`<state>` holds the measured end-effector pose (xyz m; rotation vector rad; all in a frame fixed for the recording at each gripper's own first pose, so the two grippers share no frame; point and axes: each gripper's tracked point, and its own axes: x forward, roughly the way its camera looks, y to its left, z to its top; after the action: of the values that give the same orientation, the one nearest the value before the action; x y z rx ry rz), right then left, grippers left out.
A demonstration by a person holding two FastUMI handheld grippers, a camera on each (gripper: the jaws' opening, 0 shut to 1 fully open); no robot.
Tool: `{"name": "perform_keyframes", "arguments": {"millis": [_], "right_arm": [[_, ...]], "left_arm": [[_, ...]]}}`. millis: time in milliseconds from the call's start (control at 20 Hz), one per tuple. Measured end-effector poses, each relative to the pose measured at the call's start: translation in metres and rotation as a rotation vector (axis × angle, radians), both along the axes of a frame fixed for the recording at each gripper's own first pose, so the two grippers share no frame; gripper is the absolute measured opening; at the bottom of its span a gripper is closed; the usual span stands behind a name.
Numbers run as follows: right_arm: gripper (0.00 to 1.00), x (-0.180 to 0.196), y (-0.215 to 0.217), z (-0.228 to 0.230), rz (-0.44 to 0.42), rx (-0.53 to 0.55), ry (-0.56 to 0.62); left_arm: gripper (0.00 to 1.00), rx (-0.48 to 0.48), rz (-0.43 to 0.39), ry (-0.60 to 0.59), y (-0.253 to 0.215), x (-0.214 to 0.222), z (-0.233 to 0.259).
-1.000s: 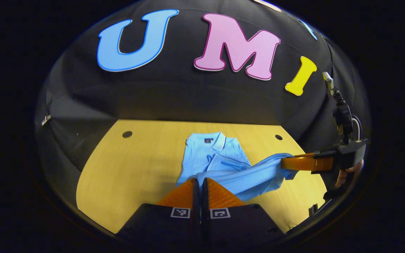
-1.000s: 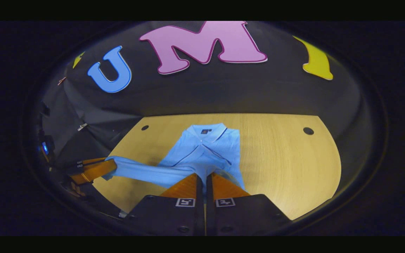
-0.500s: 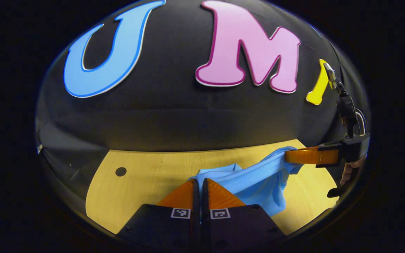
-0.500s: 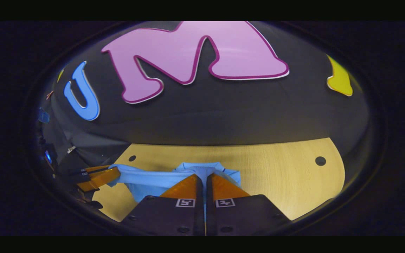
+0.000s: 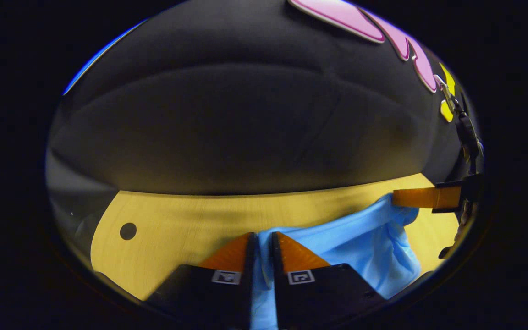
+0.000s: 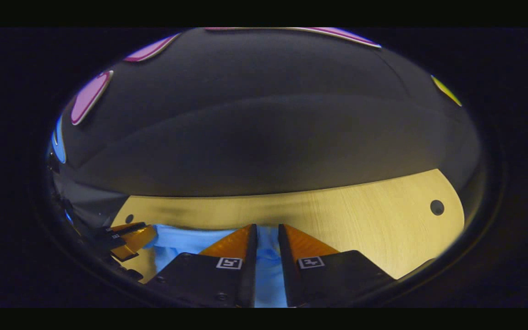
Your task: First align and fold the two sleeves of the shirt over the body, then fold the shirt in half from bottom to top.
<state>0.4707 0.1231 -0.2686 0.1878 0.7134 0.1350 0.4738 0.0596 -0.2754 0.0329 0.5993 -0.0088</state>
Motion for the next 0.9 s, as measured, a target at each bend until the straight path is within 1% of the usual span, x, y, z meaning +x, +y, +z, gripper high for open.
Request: {"name": "perform_keyframes", "arguments": {"millis": [50,100,150,200,250,300,350,400,450,550,600,800,850,900], "right_arm": [[0.29,-0.001,0.002,0.005,0.016,0.001,-0.014],[0.34,-0.008,-0.002,0.009,0.039,-0.020,-0.033],[0.46,-0.013,-0.015,0.016,0.051,-0.064,-0.060],[0.57,-0.021,-0.025,0.025,0.058,-0.104,-0.086],[0.78,-0.033,-0.036,0.038,0.050,-0.138,-0.114],[1.00,-0.046,-0.038,0.046,0.048,-0.146,-0.135],[1.00,-0.063,-0.041,0.059,0.038,-0.150,-0.154],[0.91,-0.081,-0.044,0.073,0.030,-0.149,-0.166],[0.98,-0.102,-0.044,0.085,0.029,-0.143,-0.169],[0.98,-0.143,-0.051,0.108,0.037,-0.154,-0.174],[0.98,-0.165,-0.051,0.122,0.048,-0.161,-0.185],[0.98,-0.259,-0.044,0.191,0.083,-0.179,-0.306],[0.92,-0.281,-0.043,0.207,0.082,-0.177,-0.340],[0.98,-0.301,-0.042,0.223,0.081,-0.172,-0.369]], "left_arm": [[0.29,-0.039,-0.014,0.011,-0.002,-0.005,-0.001],[0.52,-0.070,-0.014,-0.002,-0.004,-0.013,0.006],[0.76,-0.085,-0.011,-0.035,-0.002,-0.024,0.016],[1.00,-0.074,-0.009,-0.079,0.000,-0.033,0.026],[0.99,-0.049,-0.011,-0.117,0.006,-0.050,0.041],[0.97,-0.016,-0.019,-0.157,0.010,-0.071,0.058],[0.97,0.014,-0.032,-0.199,0.008,-0.090,0.072],[0.97,0.037,-0.041,-0.242,0.004,-0.110,0.088],[0.97,0.040,-0.050,-0.276,-0.003,-0.132,0.105],[0.97,-0.003,-0.086,-0.291,-0.021,-0.185,0.127],[0.97,-0.014,-0.091,-0.295,-0.027,-0.211,0.138],[0.97,-0.045,-0.094,-0.351,-0.050,-0.316,0.186],[0.97,-0.048,-0.088,-0.372,-0.055,-0.343,0.199],[0.97,-0.056,-0.082,-0.392,-0.063,-0.365,0.207]]}}
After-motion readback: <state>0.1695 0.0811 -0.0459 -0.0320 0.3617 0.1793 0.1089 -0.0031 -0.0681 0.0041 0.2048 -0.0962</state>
